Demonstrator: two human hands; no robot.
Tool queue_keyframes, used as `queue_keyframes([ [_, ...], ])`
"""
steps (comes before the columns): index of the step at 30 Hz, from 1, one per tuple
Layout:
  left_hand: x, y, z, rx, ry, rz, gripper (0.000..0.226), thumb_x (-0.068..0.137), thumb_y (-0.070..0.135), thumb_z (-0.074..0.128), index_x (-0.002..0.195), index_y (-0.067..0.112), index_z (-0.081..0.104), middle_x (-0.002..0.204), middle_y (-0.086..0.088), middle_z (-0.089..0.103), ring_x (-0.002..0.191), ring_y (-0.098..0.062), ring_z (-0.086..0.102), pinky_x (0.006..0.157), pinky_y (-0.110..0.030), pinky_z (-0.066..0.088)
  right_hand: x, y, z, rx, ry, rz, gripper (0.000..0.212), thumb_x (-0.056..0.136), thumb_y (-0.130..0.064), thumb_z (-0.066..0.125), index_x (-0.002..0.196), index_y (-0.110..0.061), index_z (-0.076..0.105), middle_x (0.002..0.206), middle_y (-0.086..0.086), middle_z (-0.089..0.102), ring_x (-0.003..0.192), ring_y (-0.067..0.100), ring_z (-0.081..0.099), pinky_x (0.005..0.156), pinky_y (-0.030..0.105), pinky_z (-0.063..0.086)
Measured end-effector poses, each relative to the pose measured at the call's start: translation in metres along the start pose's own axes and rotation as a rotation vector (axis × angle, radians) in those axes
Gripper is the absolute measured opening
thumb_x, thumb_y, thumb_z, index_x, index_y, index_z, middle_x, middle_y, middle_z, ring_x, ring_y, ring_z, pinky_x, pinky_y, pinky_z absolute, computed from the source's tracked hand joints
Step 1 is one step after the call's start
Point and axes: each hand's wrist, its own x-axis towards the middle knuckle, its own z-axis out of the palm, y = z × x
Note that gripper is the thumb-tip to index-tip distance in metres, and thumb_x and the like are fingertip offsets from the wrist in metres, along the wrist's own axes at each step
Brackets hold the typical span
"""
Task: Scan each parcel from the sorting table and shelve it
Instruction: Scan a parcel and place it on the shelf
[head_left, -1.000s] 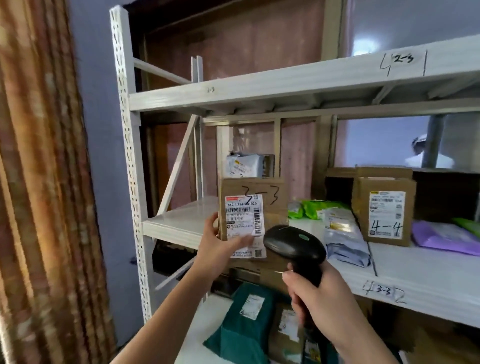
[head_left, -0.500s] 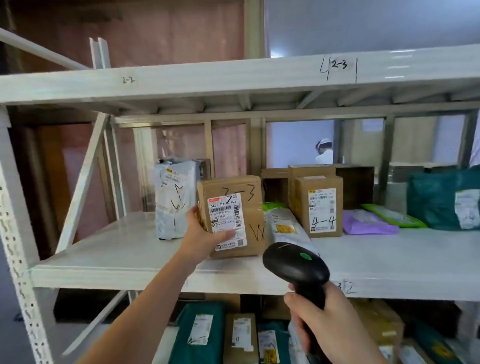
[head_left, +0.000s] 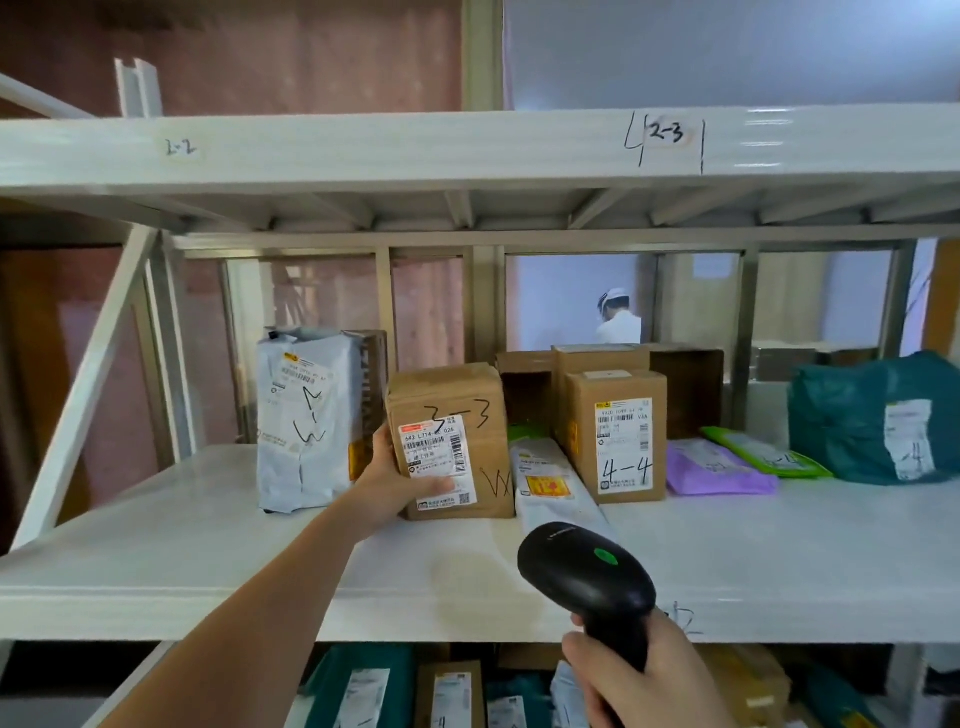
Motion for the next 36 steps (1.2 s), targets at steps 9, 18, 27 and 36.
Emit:
queue_keyframes([
  [9,0.001,-0.001,0.010,-0.008,0.023,0.003,0.119,0.071,0.019,0.096,0.157,0.030,0.015,0.127,0.010,0.066,0.115,-0.007,0.062,0.102,-0.032,0.047,0.008,0.010,-0.011,-0.052,0.041,-0.020,0.024,0.084,-0.007,0.078,0.092,-0.026,0.065,0.065,-0.009,0.072,0.059,0.006,0.070,0.052,0.012,0.050],
  [18,0.000,-0.003,0.014,-0.025,0.064,0.003,0.126,0.063,0.027,0.098,0.159,0.025,0.017,0.120,0.011,0.066,0.112,-0.015,0.063,0.111,-0.042,0.046,-0.015,0.009,-0.016,-0.125,0.172,-0.071,0.034,0.080,-0.012,0.083,0.094,-0.034,0.063,0.078,-0.009,0.069,0.073,0.003,0.067,0.065,0.011,0.047],
  [27,-0.024,0.012,0.017,0.113,0.176,0.064,0.086,0.073,0.024,0.093,0.146,0.019,0.048,0.134,-0.002,0.068,0.113,-0.019,0.062,0.107,-0.040,0.047,-0.046,0.005,-0.026,-0.233,0.062,-0.129,0.014,0.092,-0.020,0.068,0.102,-0.020,0.059,0.053,0.002,0.059,0.048,0.018,0.054,0.065,0.039,0.053],
  [36,-0.089,0.023,0.020,-0.235,0.423,-0.023,0.038,0.085,0.032,0.081,0.110,0.015,0.058,0.105,-0.001,0.063,0.095,-0.022,0.062,0.087,-0.039,0.049,-0.092,0.005,-0.015,-0.217,0.161,-0.208,0.008,0.095,-0.016,0.061,0.098,-0.014,0.054,0.057,0.008,0.056,0.052,0.026,0.052,0.060,0.040,0.052],
])
